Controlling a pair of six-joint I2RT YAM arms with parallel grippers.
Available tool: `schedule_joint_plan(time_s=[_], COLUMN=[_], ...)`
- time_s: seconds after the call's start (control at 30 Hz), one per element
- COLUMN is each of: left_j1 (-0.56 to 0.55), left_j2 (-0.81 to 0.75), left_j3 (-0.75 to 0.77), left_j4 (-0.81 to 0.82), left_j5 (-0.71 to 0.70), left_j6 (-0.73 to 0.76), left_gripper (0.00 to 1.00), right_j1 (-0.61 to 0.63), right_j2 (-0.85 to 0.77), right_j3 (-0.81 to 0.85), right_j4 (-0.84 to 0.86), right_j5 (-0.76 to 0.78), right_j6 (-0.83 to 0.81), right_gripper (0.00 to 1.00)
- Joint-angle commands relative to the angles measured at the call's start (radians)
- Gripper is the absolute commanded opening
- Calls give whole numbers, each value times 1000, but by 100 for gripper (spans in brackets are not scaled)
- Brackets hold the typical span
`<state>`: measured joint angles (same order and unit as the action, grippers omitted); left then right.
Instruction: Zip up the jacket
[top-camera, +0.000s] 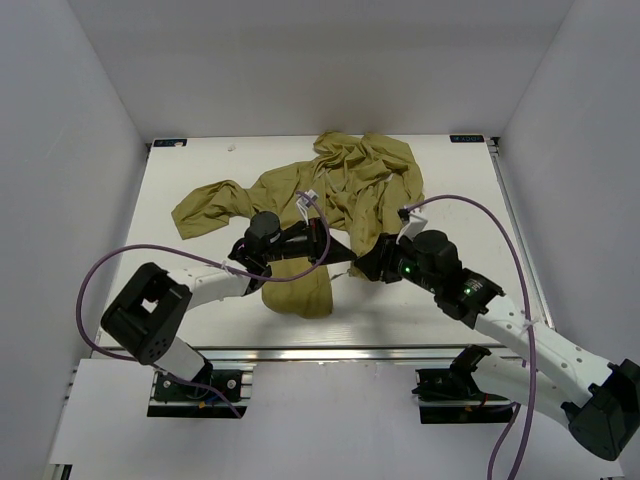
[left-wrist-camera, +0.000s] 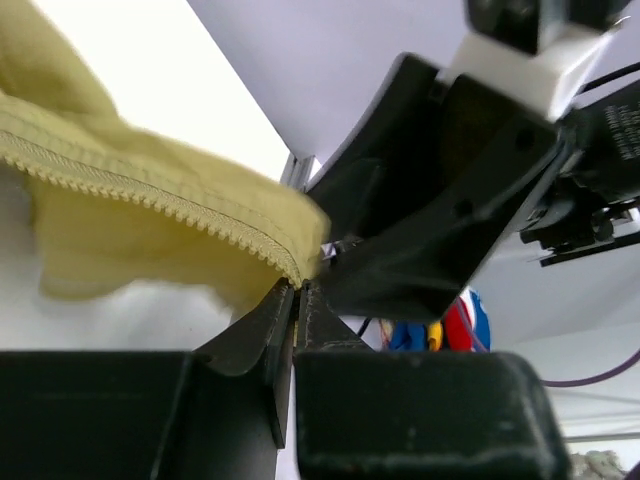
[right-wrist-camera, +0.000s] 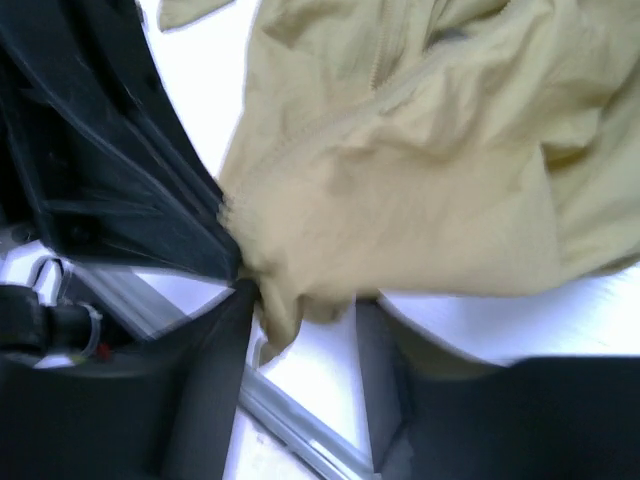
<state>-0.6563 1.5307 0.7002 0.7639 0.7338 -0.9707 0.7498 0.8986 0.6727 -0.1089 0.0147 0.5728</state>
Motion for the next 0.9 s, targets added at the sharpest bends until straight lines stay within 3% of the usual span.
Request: schedule_joint_plan(time_s=[0.0, 0.43, 0.7, 0.87], left_j1=[-5, -6, -6, -6], left_j2=[-49, -70, -98, -99], left_j3=[12, 21, 13, 15], left_j4=[11, -15, -31, -44], left_j5=[-14, -7, -20, -30], left_j6=[36, 55, 63, 70], left_gripper=[0, 0, 0, 0], right_j1=[11, 13, 11, 11], right_j2=[-32, 6, 16, -10], right_j3=[-13, -32, -45, -65], right_j4=[11, 87, 144, 158], right_j5=[-48, -96, -68, -78], right_j6=[7, -28, -37, -44], right_gripper=[54, 59, 47, 45])
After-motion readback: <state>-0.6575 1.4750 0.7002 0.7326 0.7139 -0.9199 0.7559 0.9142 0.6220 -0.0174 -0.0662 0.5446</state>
